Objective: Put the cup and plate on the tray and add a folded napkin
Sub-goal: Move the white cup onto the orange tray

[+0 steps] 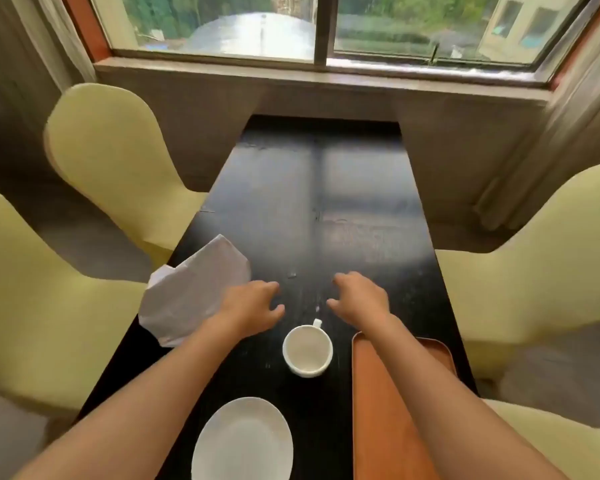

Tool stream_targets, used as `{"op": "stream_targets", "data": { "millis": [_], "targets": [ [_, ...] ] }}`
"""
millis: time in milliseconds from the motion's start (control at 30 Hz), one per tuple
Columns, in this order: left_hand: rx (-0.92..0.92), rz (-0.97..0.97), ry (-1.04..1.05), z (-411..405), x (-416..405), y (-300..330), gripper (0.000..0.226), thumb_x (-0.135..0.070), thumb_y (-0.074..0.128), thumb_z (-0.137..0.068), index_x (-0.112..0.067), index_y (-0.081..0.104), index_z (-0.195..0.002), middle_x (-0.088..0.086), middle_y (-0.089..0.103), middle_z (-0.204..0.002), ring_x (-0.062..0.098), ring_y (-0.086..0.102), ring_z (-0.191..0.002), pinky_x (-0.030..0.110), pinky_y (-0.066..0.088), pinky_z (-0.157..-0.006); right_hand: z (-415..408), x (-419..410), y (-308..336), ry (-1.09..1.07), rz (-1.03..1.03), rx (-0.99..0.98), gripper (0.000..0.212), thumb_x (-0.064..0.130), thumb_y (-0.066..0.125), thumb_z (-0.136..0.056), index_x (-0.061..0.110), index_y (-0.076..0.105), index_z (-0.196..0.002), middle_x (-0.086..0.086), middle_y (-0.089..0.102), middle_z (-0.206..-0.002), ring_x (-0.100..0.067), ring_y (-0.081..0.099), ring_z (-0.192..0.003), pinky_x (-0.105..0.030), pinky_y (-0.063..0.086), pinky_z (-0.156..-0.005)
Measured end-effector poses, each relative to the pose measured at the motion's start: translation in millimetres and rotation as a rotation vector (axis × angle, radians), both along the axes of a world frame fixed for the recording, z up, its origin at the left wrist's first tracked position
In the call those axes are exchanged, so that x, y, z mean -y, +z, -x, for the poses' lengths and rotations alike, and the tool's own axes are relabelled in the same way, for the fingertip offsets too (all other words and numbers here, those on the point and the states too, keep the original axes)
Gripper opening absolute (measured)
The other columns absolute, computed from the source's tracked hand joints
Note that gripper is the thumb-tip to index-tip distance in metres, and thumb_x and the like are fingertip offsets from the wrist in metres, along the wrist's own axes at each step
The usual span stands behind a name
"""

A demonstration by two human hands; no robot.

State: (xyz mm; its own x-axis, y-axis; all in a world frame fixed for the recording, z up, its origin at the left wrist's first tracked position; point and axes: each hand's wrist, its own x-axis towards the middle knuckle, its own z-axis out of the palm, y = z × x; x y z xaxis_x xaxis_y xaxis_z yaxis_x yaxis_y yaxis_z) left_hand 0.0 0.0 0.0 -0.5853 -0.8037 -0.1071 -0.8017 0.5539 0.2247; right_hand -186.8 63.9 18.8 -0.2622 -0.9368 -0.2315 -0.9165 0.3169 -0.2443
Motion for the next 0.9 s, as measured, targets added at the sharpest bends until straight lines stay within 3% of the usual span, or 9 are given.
{"op": "stream_targets", "data": {
  "millis": [267,367,467,600,700,767,900],
  "targets": [
    [0.081,-0.162,0.013,17.3,2.0,-91.1,0.06,-0.054,0.051,-0.08,-0.024,0.042,-0.132,-0.001,0.063,-0.113,0.019,0.06,-0.1,0.034,0.049,-0.071,2.5,-9.8,-94.7,-0.053,-0.176,0.079,0.039,0.036,0.055,-0.084,0.016,0.049,-0.117,-0.008,0.052,-0.119,-0.03,0.052,-0.108,-0.036,0.043,-0.078],
    [0.113,-0.256,0.037,21.8,-3.5,-113.5,0.057,-0.048,0.055,-0.076,-0.022,0.046,-0.126,-0.002,0.062,-0.11,0.02,0.06,-0.099,0.034,0.048,-0.073,-1.7,-13.1,-118.6,-0.062,-0.246,0.127,0.04,0.033,0.055,-0.084,0.016,0.046,-0.119,-0.007,0.05,-0.119,-0.027,0.052,-0.109,-0.035,0.043,-0.076],
    [0.104,-0.315,0.045,21.8,-8.8,-126.7,0.051,-0.042,0.058,-0.073,-0.024,0.047,-0.118,-0.004,0.062,-0.104,0.019,0.059,-0.091,0.031,0.045,-0.065,-3.7,-16.2,-131.4,-0.076,-0.281,0.167,0.036,0.029,0.055,-0.083,0.016,0.046,-0.115,-0.007,0.052,-0.117,-0.027,0.053,-0.107,-0.036,0.044,-0.076],
    [0.066,-0.358,0.071,17.6,-13.5,-136.9,0.055,-0.04,0.059,-0.072,-0.031,0.04,-0.123,-0.005,0.062,-0.099,0.018,0.059,-0.086,0.029,0.041,-0.06,-3.0,-17.7,-141.1,-0.1,-0.297,0.25,0.03,0.021,0.052,-0.082,0.014,0.045,-0.11,-0.009,0.055,-0.112,-0.029,0.056,-0.101,-0.034,0.042,-0.069],
    [-0.111,-0.534,0.175,15.9,-22.3,-142.9,0.061,-0.027,0.061,-0.076,-0.036,0.035,-0.13,-0.005,0.063,-0.095,0.013,0.061,-0.08,0.027,0.049,-0.06,-5.1,-20.5,-145.8,-0.151,-0.274,0.382,0.029,0.012,0.046,-0.082,0.013,0.045,-0.111,-0.013,0.061,-0.108,-0.032,0.058,-0.095,-0.035,0.044,-0.067],
    [-0.31,-0.702,0.305,16.2,-29.8,-144.9,0.06,-0.015,0.06,-0.078,-0.04,0.037,-0.128,-0.006,0.063,-0.095,0.012,0.064,-0.079,0.027,0.057,-0.061,-8.4,-24.5,-147.7,-0.244,-0.229,0.534,0.035,0.009,0.043,-0.081,0.016,0.046,-0.116,-0.013,0.062,-0.107,-0.033,0.058,-0.095,-0.042,0.051,-0.076],
    [-0.465,-0.807,0.48,18.9,-40.8,-145.8,0.063,-0.007,0.058,-0.082,-0.033,0.035,-0.134,0.002,0.061,-0.103,0.014,0.065,-0.084,0.025,0.058,-0.061,-10.0,-33.2,-150.5,-0.372,-0.103,0.739,0.044,0.003,0.043,-0.08,0.023,0.051,-0.118,-0.007,0.062,-0.105,-0.028,0.06,-0.096,-0.047,0.054,-0.079]
  ]
}}
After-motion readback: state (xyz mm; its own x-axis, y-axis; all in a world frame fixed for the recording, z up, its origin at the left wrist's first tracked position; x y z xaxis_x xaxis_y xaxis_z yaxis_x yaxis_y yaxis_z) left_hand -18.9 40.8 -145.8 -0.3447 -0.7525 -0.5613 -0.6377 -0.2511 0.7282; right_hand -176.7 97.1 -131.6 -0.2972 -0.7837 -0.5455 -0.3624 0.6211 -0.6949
